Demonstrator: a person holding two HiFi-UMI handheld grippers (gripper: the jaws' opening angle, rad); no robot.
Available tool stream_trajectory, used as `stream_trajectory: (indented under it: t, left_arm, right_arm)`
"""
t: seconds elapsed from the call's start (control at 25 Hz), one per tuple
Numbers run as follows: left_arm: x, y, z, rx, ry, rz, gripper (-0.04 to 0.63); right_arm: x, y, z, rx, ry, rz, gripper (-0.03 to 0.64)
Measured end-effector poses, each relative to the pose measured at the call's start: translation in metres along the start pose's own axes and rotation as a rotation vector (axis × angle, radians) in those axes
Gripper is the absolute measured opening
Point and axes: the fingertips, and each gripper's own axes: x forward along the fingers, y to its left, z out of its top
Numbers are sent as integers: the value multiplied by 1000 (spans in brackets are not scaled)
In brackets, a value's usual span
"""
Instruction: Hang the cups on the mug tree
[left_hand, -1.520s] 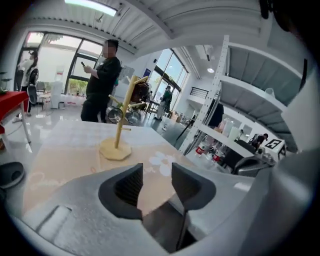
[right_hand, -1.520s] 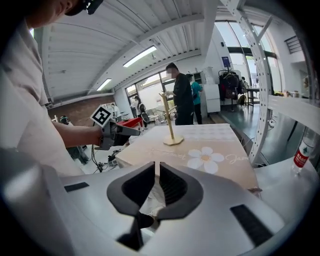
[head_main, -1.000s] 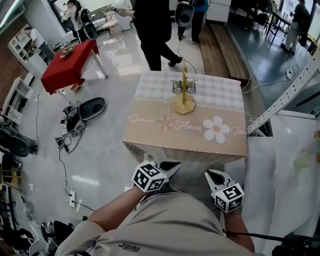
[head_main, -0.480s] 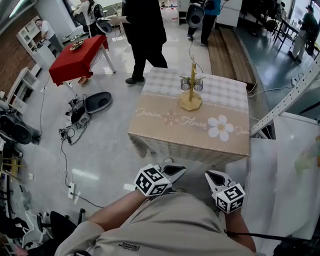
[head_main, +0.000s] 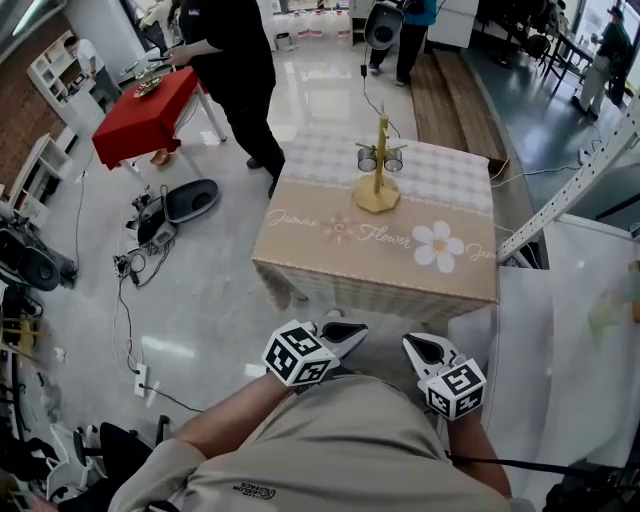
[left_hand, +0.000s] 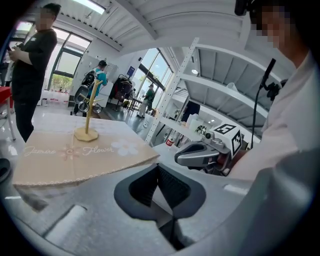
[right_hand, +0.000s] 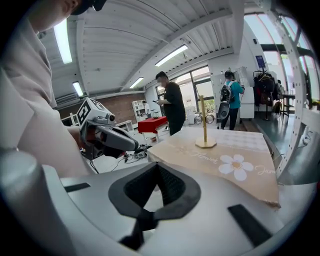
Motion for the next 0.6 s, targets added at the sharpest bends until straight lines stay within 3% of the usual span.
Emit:
stream_trajectory:
  t: [0.6]
  left_arm:
    - [-2, 14, 4, 9, 1, 0, 9]
  right_arm:
    - [12, -4, 4, -18, -1, -19, 14]
